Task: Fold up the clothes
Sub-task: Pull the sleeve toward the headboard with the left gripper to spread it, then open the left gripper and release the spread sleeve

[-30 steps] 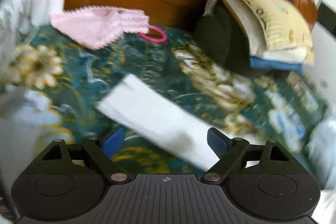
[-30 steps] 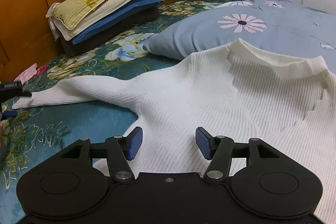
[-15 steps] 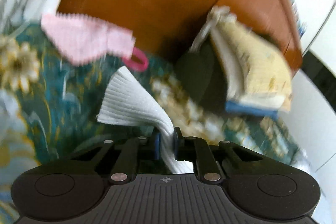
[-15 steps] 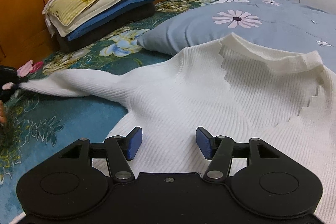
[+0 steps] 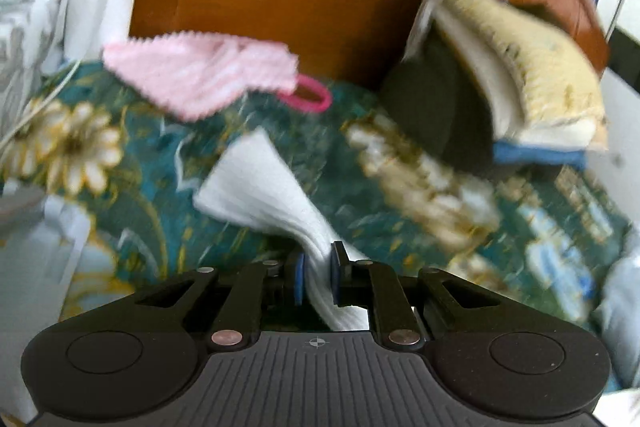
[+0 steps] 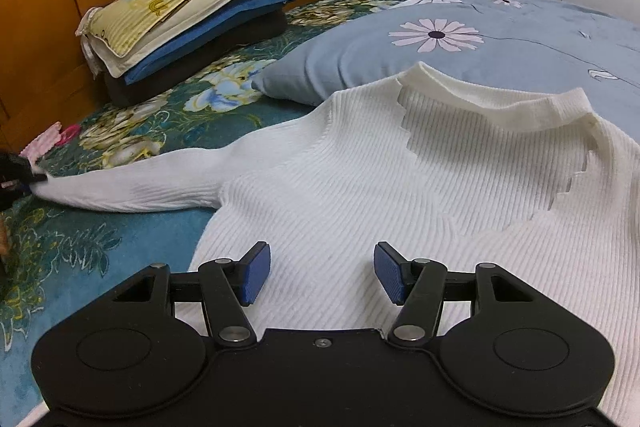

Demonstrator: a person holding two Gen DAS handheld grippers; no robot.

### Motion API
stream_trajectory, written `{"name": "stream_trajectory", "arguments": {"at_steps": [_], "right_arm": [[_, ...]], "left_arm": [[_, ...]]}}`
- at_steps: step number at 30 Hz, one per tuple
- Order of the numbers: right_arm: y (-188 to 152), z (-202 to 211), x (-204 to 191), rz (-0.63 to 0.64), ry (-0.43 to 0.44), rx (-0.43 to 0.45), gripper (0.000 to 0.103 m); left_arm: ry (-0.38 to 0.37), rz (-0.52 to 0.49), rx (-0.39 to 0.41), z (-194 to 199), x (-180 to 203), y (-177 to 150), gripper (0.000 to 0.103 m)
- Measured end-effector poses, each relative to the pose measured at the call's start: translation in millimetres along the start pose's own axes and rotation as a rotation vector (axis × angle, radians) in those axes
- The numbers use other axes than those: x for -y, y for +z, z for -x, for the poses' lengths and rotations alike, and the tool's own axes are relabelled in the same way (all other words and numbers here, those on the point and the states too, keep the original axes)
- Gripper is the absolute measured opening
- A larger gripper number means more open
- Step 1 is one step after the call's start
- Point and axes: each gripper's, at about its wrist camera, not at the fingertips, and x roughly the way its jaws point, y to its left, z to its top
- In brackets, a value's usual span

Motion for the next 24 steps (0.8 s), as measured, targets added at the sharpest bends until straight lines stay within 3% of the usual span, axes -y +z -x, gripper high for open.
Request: {"name": "stream_trajectory", "arguments": {"at_steps": [2, 6, 10, 14, 15, 24], "right_arm": [[1, 2, 0, -0.001, -0.002, 0.002, 0.058], [1, 10, -1, -0.002, -0.006, 0.011, 0.058], [1, 25, -2, 0.006, -0.012, 0.027, 0.059], [-3, 52, -4, 0.003, -0.023, 0.044, 0.062], [-5, 59, -5, 0.007, -0.027, 0.045, 0.063], [-33, 132, -19, 0.087, -0.093, 0.045, 0.072]], "left_arm": [[0.021, -0.059, 0.004, 1, 7, -2, 0.012], [0.016, -0.061, -0.025, 3, 9, 4, 0.014], [-0.020, -0.074, -0.046, 17, 10, 4, 0.040], [-0.065, -0.076, -0.064, 35, 11, 1, 0.056], [-0.081, -0.072, -0.073, 39, 11, 1, 0.065], [-0.202, -0.125, -0.096, 94, 18, -18, 0.078]]}}
